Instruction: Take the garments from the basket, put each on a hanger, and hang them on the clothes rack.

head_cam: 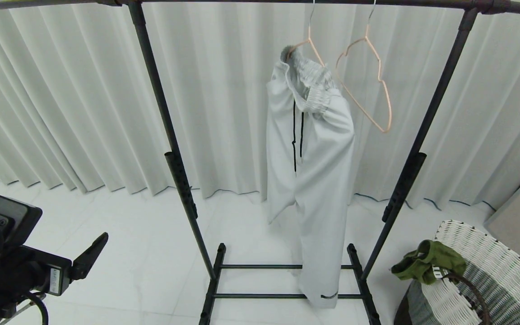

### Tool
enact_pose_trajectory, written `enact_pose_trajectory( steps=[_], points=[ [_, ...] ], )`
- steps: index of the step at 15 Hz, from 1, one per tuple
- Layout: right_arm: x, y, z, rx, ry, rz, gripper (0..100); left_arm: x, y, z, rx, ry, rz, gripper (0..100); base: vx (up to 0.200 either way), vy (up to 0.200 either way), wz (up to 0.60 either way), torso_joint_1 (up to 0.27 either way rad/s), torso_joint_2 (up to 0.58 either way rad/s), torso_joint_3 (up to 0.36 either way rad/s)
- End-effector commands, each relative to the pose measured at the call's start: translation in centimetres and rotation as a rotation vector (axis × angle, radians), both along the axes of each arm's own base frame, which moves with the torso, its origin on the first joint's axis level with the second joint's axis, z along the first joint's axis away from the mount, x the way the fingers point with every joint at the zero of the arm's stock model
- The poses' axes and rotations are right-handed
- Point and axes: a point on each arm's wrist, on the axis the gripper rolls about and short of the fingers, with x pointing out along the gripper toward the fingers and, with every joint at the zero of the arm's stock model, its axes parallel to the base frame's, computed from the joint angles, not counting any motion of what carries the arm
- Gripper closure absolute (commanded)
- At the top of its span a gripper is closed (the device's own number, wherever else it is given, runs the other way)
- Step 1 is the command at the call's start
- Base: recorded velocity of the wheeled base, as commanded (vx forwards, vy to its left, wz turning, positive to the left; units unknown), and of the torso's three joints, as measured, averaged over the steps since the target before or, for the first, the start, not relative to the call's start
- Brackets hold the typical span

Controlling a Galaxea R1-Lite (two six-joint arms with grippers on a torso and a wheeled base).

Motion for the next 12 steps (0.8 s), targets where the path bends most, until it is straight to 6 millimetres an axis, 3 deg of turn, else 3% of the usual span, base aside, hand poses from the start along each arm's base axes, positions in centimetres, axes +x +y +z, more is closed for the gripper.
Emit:
enact_pose_trajectory(
  steps=[1, 7, 11, 12],
  points=[
    [0.3, 0.1, -0.3, -0.007, 0.018, 0.003, 0, -0.1, 0.0, 0.0, 0.000, -0.002, 0.000, 0, 0.000, 0.000, 0.00, -0.173, 0.47, 0.286],
    [0.0, 0.0, -1.1, -0.033, 0.031, 0.014, 0, -0.1, 0.0, -0.2, 0.002, 0.007, 0.000, 0, 0.000, 0.000, 0.00, -0.137, 0.41, 0.271],
    [0.0, 0.0, -2.7, -0.101, 0.032, 0.046, 0, -0.7, -0.2, 0.0, 0.009, -0.016, -0.016, 0, 0.000, 0.000, 0.00, -0.015, 0.05, 0.039],
    [-0.1, 0.0, -2.9, -0.109, 0.036, 0.050, 0, -0.9, -0.2, 0.0, 0.008, -0.022, -0.022, 0, 0.000, -0.200, 0.00, -0.002, 0.01, 0.007]
  ],
)
